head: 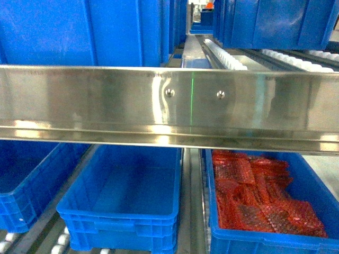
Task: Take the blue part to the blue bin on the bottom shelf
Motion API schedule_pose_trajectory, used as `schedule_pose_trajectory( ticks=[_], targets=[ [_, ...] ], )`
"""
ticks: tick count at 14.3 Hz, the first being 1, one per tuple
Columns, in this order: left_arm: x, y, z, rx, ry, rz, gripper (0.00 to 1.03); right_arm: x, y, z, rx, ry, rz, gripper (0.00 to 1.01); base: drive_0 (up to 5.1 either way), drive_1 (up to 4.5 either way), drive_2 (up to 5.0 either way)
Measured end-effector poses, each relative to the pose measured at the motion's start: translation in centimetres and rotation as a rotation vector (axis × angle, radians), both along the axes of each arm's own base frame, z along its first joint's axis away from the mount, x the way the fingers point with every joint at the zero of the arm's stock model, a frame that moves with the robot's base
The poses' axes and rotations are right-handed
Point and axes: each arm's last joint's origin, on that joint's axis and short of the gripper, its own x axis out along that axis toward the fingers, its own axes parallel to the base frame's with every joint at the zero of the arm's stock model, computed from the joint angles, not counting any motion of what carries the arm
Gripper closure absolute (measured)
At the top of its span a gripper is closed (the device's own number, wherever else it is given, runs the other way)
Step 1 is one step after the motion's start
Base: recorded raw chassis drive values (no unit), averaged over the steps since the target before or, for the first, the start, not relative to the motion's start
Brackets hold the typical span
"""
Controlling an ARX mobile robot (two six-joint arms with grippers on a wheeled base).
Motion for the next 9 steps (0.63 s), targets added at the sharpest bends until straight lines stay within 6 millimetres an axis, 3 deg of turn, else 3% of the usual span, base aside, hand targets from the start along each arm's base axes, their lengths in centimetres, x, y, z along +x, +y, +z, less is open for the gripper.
schedule_pose_trajectory(
  ticks=[9],
  targets=[
    [0.00,0.00,-0.01,0.001,0.001,0.000,0.60,0.00,0.00,-0.01,0.002,0.002,0.000,0.03,0.0,0.00,0.0]
  ],
)
